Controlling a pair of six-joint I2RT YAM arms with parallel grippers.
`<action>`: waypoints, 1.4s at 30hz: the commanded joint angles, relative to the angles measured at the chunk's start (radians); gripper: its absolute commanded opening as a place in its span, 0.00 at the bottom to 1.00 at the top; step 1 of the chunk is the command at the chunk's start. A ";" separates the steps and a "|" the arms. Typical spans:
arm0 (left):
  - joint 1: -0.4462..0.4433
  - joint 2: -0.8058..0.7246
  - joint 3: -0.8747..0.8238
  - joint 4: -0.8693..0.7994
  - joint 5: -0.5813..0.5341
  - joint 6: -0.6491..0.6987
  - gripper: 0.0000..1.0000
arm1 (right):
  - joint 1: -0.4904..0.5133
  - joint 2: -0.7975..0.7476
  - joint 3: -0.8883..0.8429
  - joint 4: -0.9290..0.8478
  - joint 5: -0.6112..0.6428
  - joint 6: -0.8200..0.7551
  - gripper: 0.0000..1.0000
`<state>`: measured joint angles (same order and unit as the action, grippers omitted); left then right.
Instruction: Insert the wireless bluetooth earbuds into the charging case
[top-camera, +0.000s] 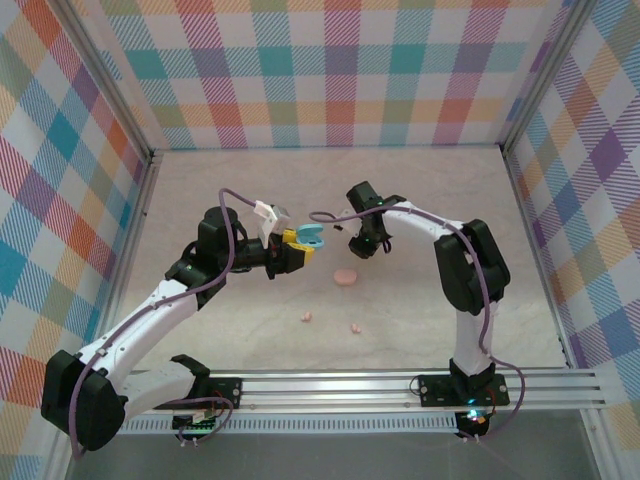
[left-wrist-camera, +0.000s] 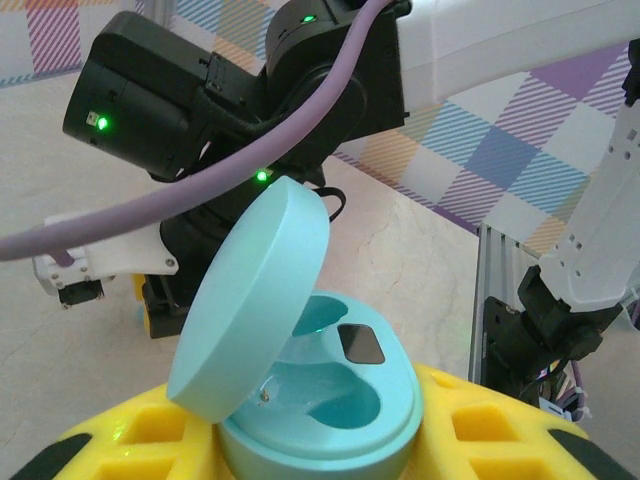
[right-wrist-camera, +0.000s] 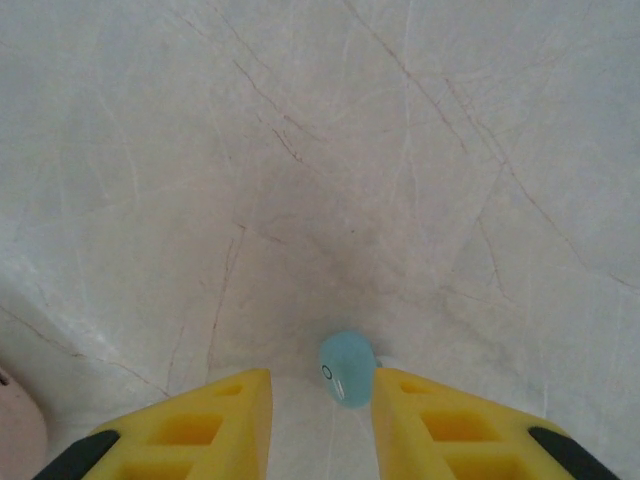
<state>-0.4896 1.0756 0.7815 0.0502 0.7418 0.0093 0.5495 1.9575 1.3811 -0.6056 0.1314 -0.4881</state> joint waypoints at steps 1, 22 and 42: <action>0.000 -0.021 0.015 -0.016 0.020 0.020 0.23 | 0.004 0.023 0.025 -0.015 0.011 -0.022 0.33; -0.001 -0.050 0.010 -0.040 0.008 0.026 0.23 | 0.003 0.086 0.047 -0.064 0.048 -0.002 0.31; 0.001 -0.064 -0.006 -0.025 0.007 0.020 0.23 | -0.068 -0.002 0.077 -0.131 -0.104 0.212 0.15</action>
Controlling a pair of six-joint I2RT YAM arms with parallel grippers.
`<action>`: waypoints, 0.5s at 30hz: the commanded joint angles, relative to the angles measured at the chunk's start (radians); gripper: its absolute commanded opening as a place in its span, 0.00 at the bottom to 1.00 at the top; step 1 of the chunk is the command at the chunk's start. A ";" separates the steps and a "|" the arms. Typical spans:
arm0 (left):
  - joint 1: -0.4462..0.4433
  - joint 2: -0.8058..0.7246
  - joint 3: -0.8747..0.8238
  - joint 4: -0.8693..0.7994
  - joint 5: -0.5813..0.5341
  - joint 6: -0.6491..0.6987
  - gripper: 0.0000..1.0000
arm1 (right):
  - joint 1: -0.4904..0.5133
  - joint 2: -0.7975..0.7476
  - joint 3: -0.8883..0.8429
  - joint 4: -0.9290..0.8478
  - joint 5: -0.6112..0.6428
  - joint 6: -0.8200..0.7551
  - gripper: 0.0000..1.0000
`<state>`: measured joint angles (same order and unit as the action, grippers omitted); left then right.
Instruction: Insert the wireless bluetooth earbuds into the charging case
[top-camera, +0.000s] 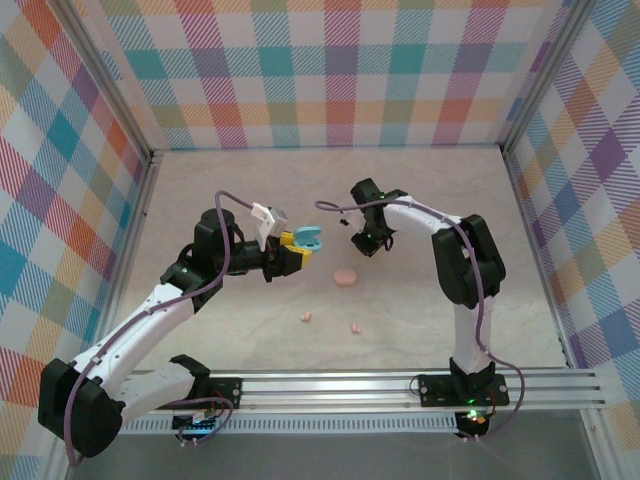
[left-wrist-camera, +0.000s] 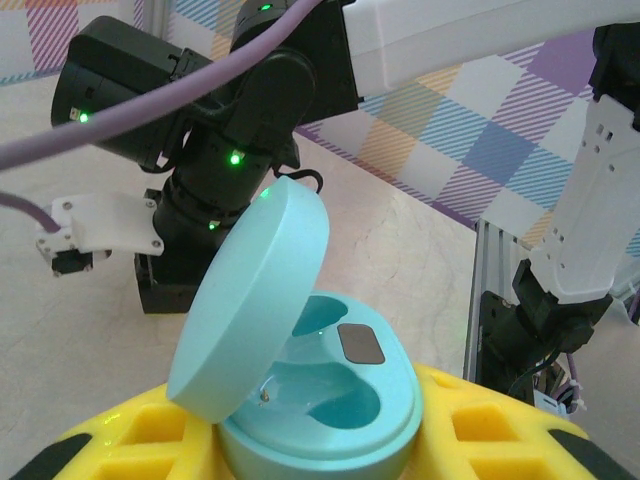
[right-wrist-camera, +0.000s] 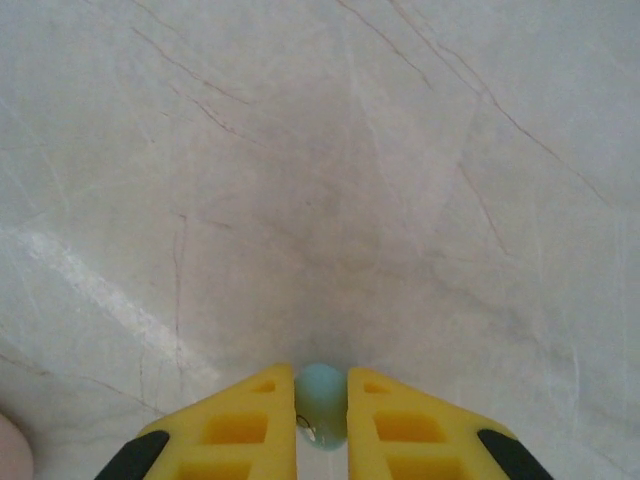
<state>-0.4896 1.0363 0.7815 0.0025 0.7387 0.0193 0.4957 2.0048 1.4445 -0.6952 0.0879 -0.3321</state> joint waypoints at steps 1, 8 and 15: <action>0.000 -0.027 -0.005 0.021 0.009 0.009 0.23 | -0.020 -0.054 0.015 -0.048 -0.072 0.068 0.15; 0.000 -0.038 -0.016 0.028 -0.002 0.010 0.23 | -0.088 -0.142 0.003 -0.064 -0.231 0.187 0.15; -0.001 -0.021 -0.013 0.058 0.006 0.008 0.23 | -0.106 -0.327 -0.022 -0.100 -0.378 0.269 0.16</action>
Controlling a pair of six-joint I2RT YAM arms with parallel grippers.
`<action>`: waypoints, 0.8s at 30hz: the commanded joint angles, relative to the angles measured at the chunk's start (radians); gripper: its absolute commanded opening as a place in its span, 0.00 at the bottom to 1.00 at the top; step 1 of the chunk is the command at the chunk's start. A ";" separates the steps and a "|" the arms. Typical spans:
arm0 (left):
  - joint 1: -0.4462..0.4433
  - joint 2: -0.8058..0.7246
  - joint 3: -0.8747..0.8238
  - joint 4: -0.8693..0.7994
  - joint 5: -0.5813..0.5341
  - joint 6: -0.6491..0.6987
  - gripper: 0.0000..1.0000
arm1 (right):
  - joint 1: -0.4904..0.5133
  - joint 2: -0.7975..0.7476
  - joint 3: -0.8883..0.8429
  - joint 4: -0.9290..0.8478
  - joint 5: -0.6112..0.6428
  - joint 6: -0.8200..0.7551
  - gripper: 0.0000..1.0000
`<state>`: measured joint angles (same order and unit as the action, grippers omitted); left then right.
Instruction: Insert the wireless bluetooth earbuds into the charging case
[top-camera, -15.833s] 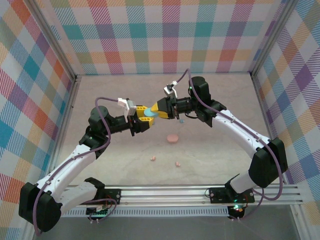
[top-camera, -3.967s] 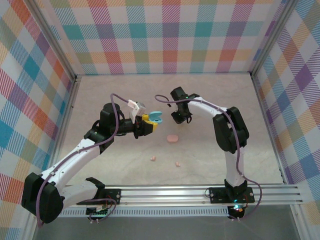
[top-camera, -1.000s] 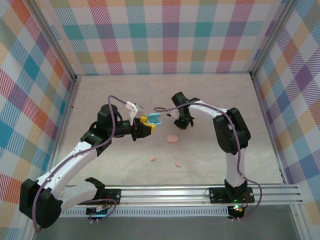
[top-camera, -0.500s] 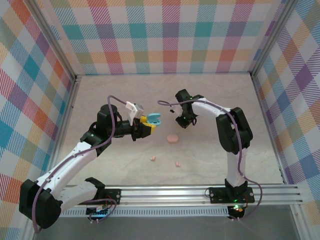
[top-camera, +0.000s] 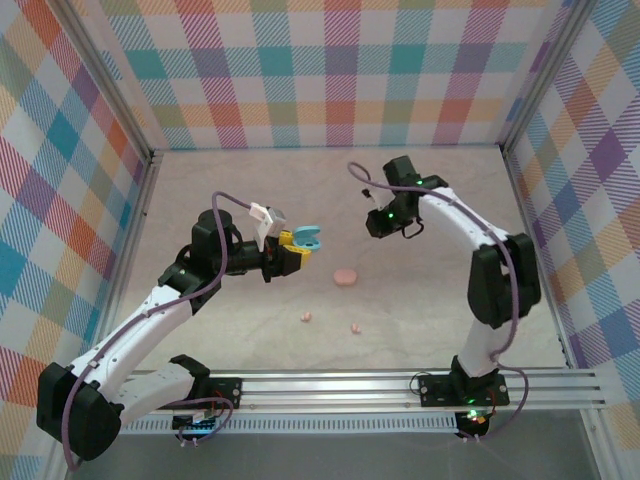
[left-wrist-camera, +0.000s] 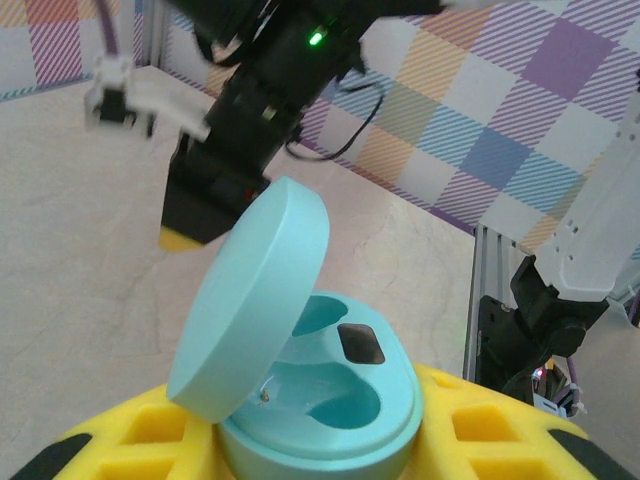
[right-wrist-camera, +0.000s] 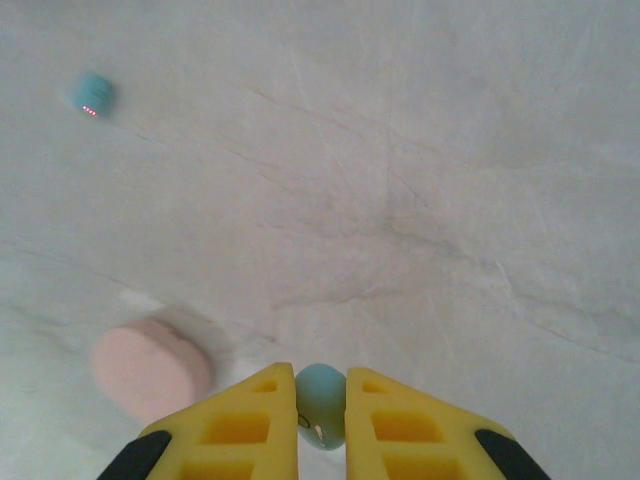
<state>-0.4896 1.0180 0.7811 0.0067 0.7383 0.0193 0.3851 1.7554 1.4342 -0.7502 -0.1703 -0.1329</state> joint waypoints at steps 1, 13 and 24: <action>0.000 0.000 -0.013 0.063 0.009 0.008 0.23 | 0.005 -0.105 -0.014 -0.053 -0.142 0.082 0.16; -0.001 0.057 0.018 0.107 0.031 0.033 0.23 | 0.018 -0.394 -0.092 -0.001 -0.500 0.350 0.14; -0.001 0.051 0.022 0.122 0.024 0.022 0.23 | 0.194 -0.469 -0.066 0.143 -0.601 0.532 0.14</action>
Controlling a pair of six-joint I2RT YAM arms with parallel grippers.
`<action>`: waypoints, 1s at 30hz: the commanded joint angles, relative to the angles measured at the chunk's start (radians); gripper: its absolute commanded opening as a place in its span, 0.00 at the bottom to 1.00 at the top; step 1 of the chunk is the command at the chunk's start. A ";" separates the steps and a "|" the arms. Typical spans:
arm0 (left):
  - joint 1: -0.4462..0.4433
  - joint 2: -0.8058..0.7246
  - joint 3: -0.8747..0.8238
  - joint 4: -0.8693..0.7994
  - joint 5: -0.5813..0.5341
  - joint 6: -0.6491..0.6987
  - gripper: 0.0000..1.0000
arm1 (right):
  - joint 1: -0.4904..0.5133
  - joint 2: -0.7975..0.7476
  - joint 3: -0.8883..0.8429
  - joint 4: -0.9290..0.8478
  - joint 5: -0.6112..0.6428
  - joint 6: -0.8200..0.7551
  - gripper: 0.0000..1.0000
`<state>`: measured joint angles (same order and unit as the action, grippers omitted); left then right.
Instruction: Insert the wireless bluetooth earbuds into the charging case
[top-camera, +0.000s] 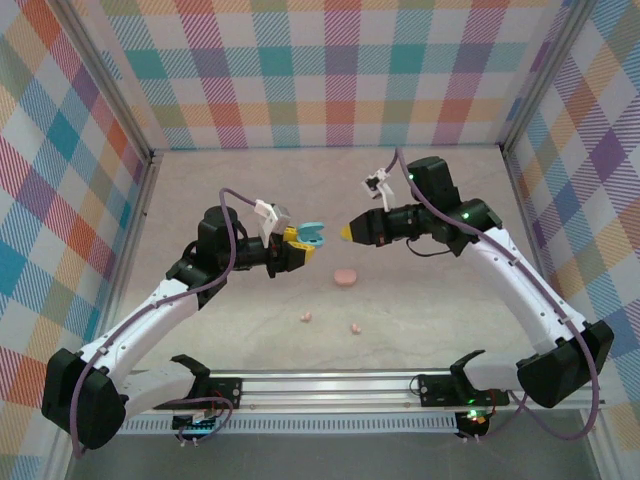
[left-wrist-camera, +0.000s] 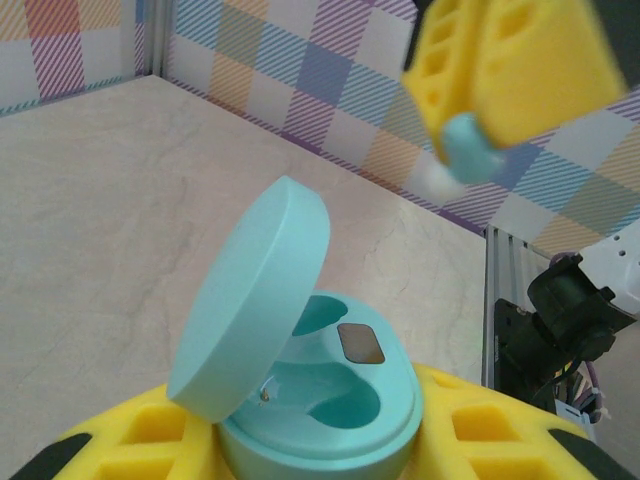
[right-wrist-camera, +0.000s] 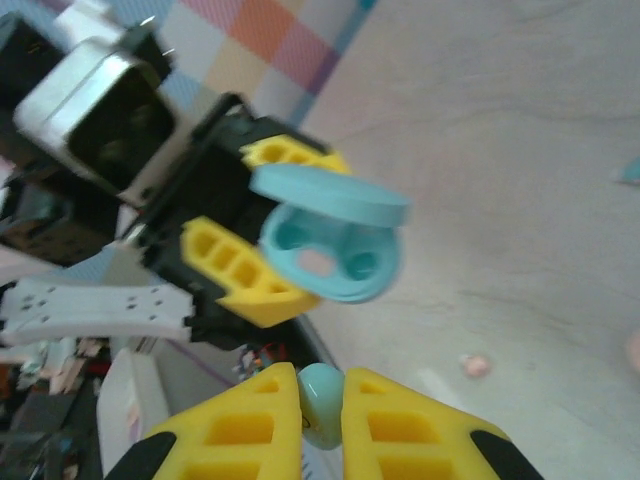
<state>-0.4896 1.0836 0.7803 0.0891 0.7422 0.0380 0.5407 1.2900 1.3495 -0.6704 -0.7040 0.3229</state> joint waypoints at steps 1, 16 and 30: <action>0.000 -0.014 0.022 0.041 0.021 0.001 0.23 | 0.050 0.001 0.024 0.072 -0.070 0.081 0.14; -0.007 -0.069 -0.043 0.174 0.100 -0.008 0.24 | 0.094 0.117 0.140 0.030 -0.045 0.035 0.14; -0.009 -0.065 -0.038 0.164 0.149 0.022 0.24 | 0.094 0.168 0.266 -0.179 -0.008 -0.162 0.14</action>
<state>-0.4904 1.0325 0.7464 0.2157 0.8524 0.0395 0.6319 1.4448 1.5784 -0.7582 -0.7231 0.2558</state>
